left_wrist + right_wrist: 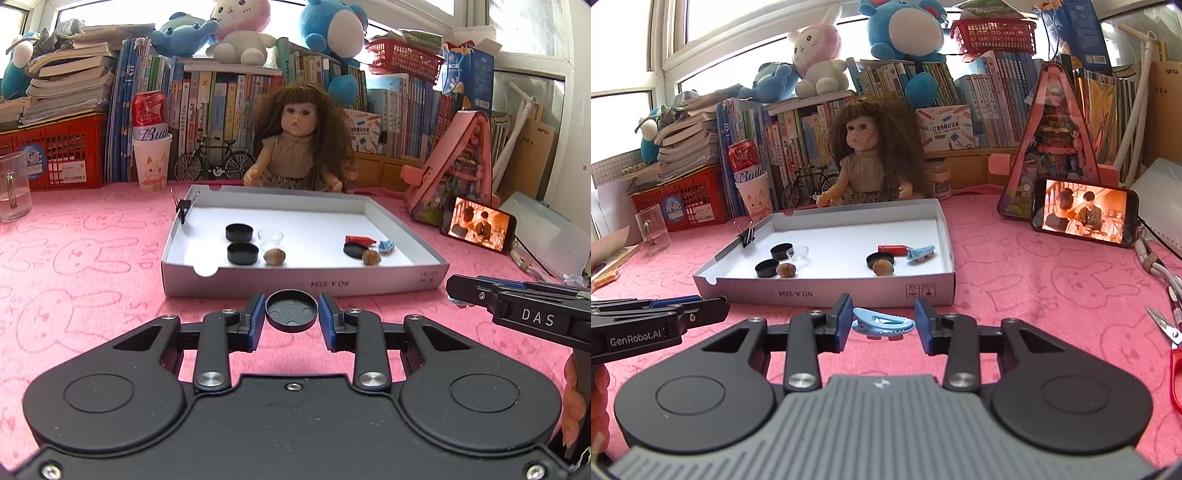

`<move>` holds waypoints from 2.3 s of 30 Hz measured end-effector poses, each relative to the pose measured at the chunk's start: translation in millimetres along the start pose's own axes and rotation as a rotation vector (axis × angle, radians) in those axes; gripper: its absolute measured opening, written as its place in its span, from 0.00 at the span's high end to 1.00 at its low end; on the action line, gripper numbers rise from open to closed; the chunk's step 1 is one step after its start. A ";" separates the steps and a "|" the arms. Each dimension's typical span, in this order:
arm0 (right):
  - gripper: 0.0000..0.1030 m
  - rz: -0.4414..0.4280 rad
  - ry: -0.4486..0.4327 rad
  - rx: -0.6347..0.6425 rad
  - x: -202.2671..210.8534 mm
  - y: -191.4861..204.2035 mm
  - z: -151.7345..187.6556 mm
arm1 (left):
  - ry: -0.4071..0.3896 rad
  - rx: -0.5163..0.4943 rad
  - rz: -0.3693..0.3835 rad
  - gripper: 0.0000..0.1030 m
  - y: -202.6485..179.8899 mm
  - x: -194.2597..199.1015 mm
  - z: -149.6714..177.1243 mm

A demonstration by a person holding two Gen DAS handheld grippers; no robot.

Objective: Organize rigid objects
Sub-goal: 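Carry the black cap and blue clip over the tray, then lower both grippers into the tray and open them to release cap and clip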

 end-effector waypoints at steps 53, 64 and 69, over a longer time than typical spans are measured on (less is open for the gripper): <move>0.59 -0.040 0.265 -0.192 -212.8 -30.5 -72.1 | 0.214 0.117 -0.073 0.71 70.0 -223.0 -103.3; 0.59 -0.018 0.299 -0.145 -223.4 -21.7 -66.7 | 0.277 0.091 -0.086 0.71 68.4 -237.2 -100.6; 0.59 -0.016 0.298 -0.137 -224.3 -21.1 -65.9 | 0.282 0.058 -0.099 0.71 64.1 -239.2 -100.2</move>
Point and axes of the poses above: each gripper's, at about its wrist camera, not at the fingertips, and x roughly against the way its jaws point, y to its left, z to its underside, the point moved 4 cm from there along -x, roughly the way its jaws point, and after that the axes turned 2 degrees about -y, right-handed, at the moved point
